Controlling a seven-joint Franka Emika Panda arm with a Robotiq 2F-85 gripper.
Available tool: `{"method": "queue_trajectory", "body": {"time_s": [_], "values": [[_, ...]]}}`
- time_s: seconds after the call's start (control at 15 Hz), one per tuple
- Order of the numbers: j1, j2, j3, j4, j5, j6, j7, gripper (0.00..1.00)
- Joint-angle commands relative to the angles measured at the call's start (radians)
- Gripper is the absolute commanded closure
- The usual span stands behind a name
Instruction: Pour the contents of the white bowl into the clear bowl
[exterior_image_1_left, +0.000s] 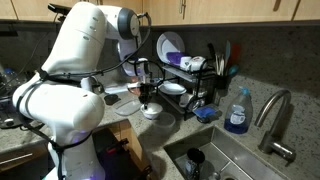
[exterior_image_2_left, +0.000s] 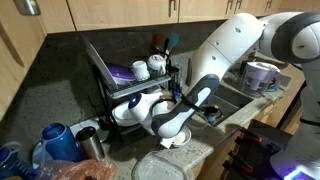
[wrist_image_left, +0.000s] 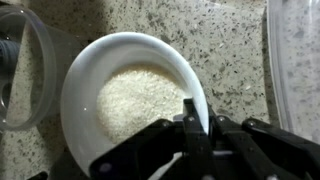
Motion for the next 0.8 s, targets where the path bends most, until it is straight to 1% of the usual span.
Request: {"method": "queue_trajectory", "body": {"time_s": [0.0, 0.4, 0.73], "values": [[0.005, -0.079, -0.013, -0.023, -0.019, -0.022, 0.036, 0.98], [-0.028, -0.171, 0.0, -0.044, 0.011, -0.011, 0.022, 0.98], [-0.077, -0.236, 0.029, -0.093, 0.101, 0.032, -0.016, 0.98]]}}
